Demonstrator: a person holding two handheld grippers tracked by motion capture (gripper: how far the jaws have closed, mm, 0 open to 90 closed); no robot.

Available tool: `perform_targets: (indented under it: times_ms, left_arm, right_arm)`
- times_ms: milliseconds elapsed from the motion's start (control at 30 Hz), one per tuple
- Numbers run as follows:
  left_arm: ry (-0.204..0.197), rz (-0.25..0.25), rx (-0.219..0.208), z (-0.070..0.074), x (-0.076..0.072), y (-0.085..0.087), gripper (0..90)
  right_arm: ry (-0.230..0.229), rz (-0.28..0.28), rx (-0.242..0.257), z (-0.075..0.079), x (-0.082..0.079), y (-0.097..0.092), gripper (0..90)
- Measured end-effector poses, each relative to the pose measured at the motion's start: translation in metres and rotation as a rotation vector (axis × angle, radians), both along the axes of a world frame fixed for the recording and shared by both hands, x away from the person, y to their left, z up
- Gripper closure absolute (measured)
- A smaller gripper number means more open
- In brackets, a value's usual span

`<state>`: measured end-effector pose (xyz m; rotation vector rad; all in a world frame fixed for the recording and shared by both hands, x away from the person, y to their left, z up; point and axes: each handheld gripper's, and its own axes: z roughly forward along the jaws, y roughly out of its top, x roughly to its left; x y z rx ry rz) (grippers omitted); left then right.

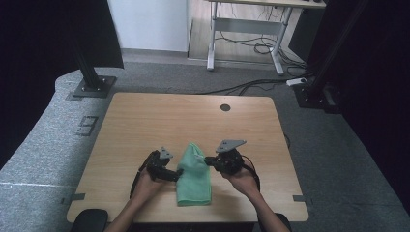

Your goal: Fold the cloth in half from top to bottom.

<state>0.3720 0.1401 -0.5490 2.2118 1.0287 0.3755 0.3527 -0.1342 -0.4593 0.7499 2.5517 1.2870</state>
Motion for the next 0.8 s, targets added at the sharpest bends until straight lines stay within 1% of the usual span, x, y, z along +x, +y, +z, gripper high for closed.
perform_targets:
  times_ms: [200, 433, 667, 800]
  left_arm:
    - [0.000, 0.001, -0.001, 0.000, 0.000, 0.000, 4.3]
    - [-0.001, 0.002, -0.001, 0.000, 0.000, 0.000, 4.3]
    - [0.000, 0.001, -0.001, 0.000, 0.000, 0.000, 4.3]
    - [0.000, -0.008, -0.002, 0.000, 0.000, 0.000, 4.1]
  right_arm:
    - [0.016, 0.027, -0.001, -0.008, -0.013, -0.002, 85.1]
    - [0.064, 0.046, -0.031, -0.033, -0.027, -0.003, 85.1]
    - [0.112, 0.053, -0.058, -0.055, -0.033, -0.002, 84.9]
    - [0.134, 0.041, -0.078, -0.065, -0.033, -0.001, 84.7]
